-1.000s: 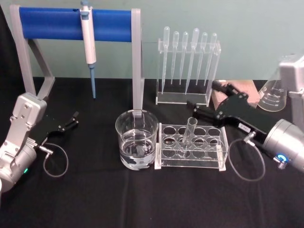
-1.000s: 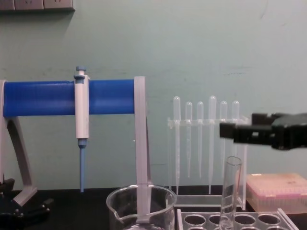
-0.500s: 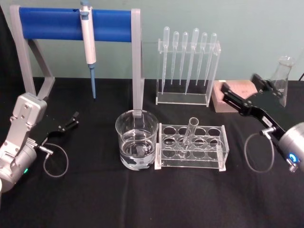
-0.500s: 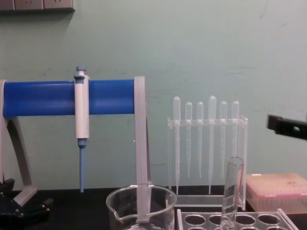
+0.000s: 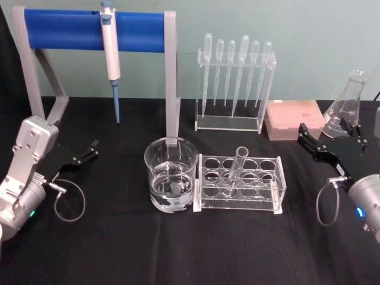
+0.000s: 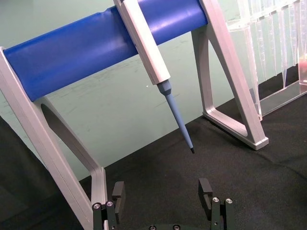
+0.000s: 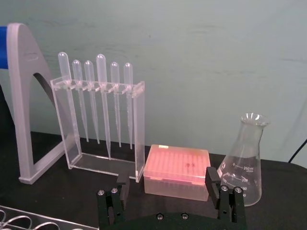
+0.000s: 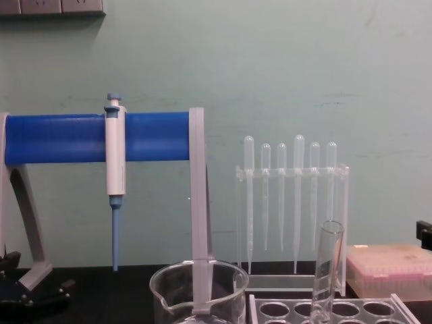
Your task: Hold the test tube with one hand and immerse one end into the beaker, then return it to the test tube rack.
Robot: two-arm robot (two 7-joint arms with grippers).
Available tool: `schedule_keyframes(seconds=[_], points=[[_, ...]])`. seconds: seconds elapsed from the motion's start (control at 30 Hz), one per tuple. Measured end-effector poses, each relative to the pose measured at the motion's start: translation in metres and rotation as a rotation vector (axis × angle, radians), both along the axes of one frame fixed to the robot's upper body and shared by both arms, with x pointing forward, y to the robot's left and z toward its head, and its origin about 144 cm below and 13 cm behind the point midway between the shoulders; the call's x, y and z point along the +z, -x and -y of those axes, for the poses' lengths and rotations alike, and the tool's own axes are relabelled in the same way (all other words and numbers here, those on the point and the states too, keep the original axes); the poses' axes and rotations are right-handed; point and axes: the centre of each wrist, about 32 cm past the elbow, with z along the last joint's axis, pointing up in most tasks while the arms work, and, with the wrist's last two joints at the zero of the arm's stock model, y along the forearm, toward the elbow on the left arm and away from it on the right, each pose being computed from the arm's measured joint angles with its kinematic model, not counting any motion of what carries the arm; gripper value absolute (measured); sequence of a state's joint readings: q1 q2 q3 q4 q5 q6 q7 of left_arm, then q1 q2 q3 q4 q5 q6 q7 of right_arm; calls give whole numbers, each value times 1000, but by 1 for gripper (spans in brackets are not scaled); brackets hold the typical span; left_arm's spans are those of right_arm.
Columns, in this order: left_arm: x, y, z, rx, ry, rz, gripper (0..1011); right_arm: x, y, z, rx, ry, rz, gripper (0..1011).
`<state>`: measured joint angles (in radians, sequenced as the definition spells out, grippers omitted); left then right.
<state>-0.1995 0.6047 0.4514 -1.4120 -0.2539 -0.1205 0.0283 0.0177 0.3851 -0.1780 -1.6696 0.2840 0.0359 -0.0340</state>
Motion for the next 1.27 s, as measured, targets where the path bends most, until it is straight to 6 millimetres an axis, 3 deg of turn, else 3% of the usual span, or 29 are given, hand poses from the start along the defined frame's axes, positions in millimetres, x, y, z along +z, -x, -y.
schedule_keyframes(seconds=[1.27], points=[[0,0,0,0,0,0,1000,1,0,0,14,-7,-5,1002]])
